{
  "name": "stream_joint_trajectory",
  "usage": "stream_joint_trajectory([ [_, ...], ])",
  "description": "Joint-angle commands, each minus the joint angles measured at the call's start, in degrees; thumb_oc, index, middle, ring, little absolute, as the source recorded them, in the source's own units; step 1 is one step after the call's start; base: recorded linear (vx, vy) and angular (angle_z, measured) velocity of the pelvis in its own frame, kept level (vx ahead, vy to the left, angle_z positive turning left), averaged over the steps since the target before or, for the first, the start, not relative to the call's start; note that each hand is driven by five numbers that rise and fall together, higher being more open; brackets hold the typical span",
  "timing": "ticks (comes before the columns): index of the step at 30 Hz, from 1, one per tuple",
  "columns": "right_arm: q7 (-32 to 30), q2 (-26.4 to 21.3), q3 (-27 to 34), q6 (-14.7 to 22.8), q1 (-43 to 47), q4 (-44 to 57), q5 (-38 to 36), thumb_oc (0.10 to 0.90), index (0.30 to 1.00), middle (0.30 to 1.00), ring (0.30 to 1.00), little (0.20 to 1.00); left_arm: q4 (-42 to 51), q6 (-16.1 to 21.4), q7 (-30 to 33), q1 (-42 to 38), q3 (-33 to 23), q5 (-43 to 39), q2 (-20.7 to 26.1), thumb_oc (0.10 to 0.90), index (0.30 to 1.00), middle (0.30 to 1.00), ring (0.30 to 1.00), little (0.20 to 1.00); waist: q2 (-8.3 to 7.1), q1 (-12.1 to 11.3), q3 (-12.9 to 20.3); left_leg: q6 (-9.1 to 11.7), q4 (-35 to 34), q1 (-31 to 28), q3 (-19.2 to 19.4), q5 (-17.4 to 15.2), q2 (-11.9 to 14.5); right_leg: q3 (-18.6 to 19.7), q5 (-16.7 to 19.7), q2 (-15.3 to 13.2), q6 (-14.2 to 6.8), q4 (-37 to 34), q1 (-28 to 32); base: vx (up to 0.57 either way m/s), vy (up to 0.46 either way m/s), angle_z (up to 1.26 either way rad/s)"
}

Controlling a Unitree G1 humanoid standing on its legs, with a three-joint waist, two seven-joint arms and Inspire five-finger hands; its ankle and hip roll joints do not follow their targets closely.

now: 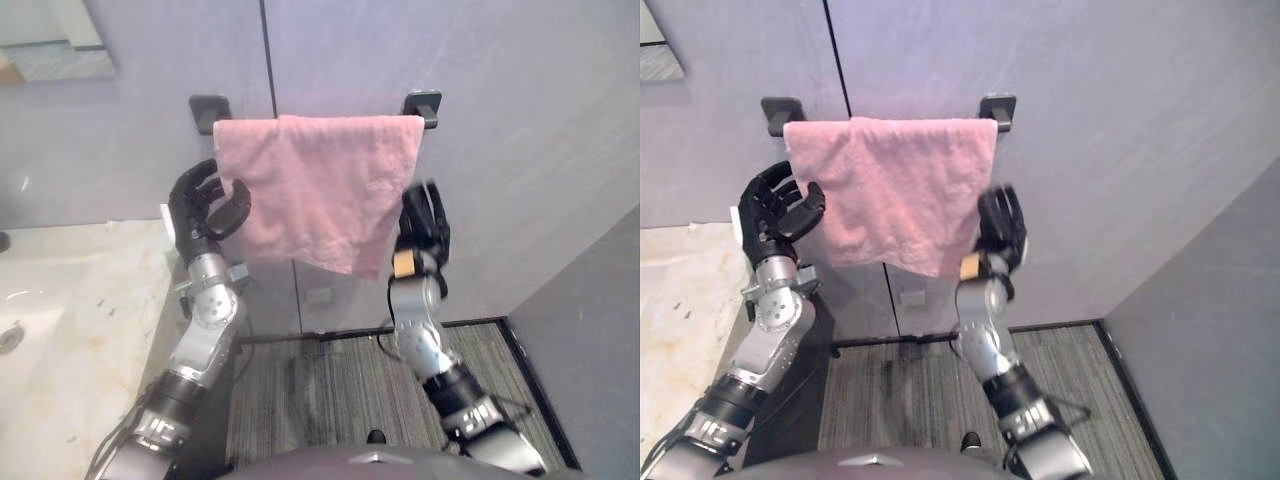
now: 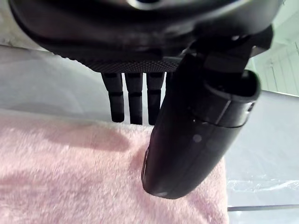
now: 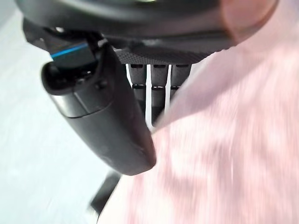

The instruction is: Organize the bathroom.

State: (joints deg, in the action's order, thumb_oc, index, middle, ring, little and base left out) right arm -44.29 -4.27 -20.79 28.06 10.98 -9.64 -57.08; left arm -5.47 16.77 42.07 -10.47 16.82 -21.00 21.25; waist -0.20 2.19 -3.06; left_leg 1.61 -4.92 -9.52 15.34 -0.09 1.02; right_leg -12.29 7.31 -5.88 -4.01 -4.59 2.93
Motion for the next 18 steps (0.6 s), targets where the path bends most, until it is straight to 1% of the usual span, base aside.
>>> stream_joint_trajectory([
  [1,-0.96,-2.25,2.55,2.8,-2.36,1.4,3.16,0.8,0.9,0.9,0.9,0.9,-1.92,2.58,-4.29,-3.27,-0.63,-1.44,-0.65,0.8,0.9,0.9,0.9,0.9,2.9,3.18,-1.54,-2.39,-0.08,1.55,0.75,-0.66,-1.46,-2.76,-9.61,2.25,-2.22,3.17,2.56,-0.04,-0.002,-0.12],
  [3,-0.9,-2.52,2.6,2.33,-2.84,1.25,3.98,0.8,0.9,0.9,0.9,0.9,-2.24,2.16,-5.44,-2.6,-0.37,-1.83,-1.0,0.8,0.9,0.9,0.9,0.9,2.9,3.21,-1.68,-2.44,-0.08,1.58,0.77,-0.69,-1.46,-2.68,-9.61,2.28,-2.25,3.22,2.49,-0.03,-0.002,-0.13],
  [5,-0.9,-2.94,2.59,1.66,-3.75,0.74,6.35,0.8,0.9,0.9,0.9,0.9,-2.37,0.72,-7.16,-1.3,0.17,-2.63,-1.57,0.8,0.9,0.9,0.9,0.9,2.94,3.25,-1.93,-2.51,-0.08,1.58,0.81,-0.73,-1.45,-2.55,-9.54,2.33,-2.26,3.2,2.39,-0.04,-0.002,-0.16],
  [9,0.82,-3.34,2.75,0.89,-5.44,-0.57,7.68,0.8,0.9,0.9,0.9,0.9,-2.83,-0.28,-9.16,0.7,0.72,-2.95,-1.88,0.8,0.9,0.9,0.9,0.9,3.04,3.31,-2.5,-2.56,-0.08,1.68,0.98,-0.77,-1.48,-2.4,-9.34,2.34,-2.34,3.13,2.18,-0.05,0.002,-0.09],
  [14,1.68,-3.82,3.25,0.13,-6.82,-2.58,9.12,0.8,0.9,0.9,0.9,0.9,-4.34,-2.21,-8.38,3.44,0.67,-4.98,-1.84,0.8,0.9,0.9,0.9,0.9,3.2,3.2,-3.04,-2.45,-0.08,1.75,1.28,-0.77,-1.48,-2.36,-9.23,2.39,-2.35,3.09,2.02,-0.05,0.008,-0.01],
  [15,1.61,-3.87,3.61,-0.27,-7.25,-3.72,8.64,0.8,0.9,0.9,0.9,0.9,-5.24,-3.58,-7.92,4.43,0.48,-5.54,-1.76,0.8,0.9,0.9,0.9,0.9,3.2,3.12,-3.29,-2.45,-0.08,1.73,1.3,-0.8,-1.48,-2.45,-9.27,2.37,-2.38,3.2,1.99,-0.06,0.006,0.0],
  [16,1.58,-3.88,3.74,-0.31,-7.33,-3.92,8.54,0.8,0.9,0.9,0.9,0.9,-5.38,-3.7,-7.86,4.76,0.47,-5.55,-1.82,0.8,0.9,0.9,0.9,0.9,3.18,3.08,-3.35,-2.47,-0.08,1.74,1.28,-0.81,-1.49,-2.47,-9.27,2.38,-2.37,3.2,1.98,-0.08,-0.005,0.01],
  [17,1.55,-3.99,4.41,-0.79,-7.81,-4.71,9.16,0.8,0.9,0.9,0.9,0.9,-6.0,-5.95,-7.8,6.08,0.21,-5.75,-2.04,0.8,0.9,0.9,0.9,0.9,3.08,2.93,-3.5,-2.48,-0.08,1.81,1.24,-0.84,-1.47,-2.56,-9.26,2.4,-2.33,3.19,1.99,-0.07,-0.013,0.01],
  [18,1.67,-4.24,4.65,-1.33,-8.03,-5.23,9.3,0.8,0.9,0.9,0.9,0.9,-6.71,-7.14,-7.54,6.7,0.22,-5.99,-2.03,0.8,0.9,0.9,0.9,0.9,3.04,2.86,-3.58,-2.49,-0.08,1.84,1.19,-0.9,-1.47,-2.7,-9.26,2.41,-2.35,3.21,1.94,-0.07,-0.012,0.02],
])
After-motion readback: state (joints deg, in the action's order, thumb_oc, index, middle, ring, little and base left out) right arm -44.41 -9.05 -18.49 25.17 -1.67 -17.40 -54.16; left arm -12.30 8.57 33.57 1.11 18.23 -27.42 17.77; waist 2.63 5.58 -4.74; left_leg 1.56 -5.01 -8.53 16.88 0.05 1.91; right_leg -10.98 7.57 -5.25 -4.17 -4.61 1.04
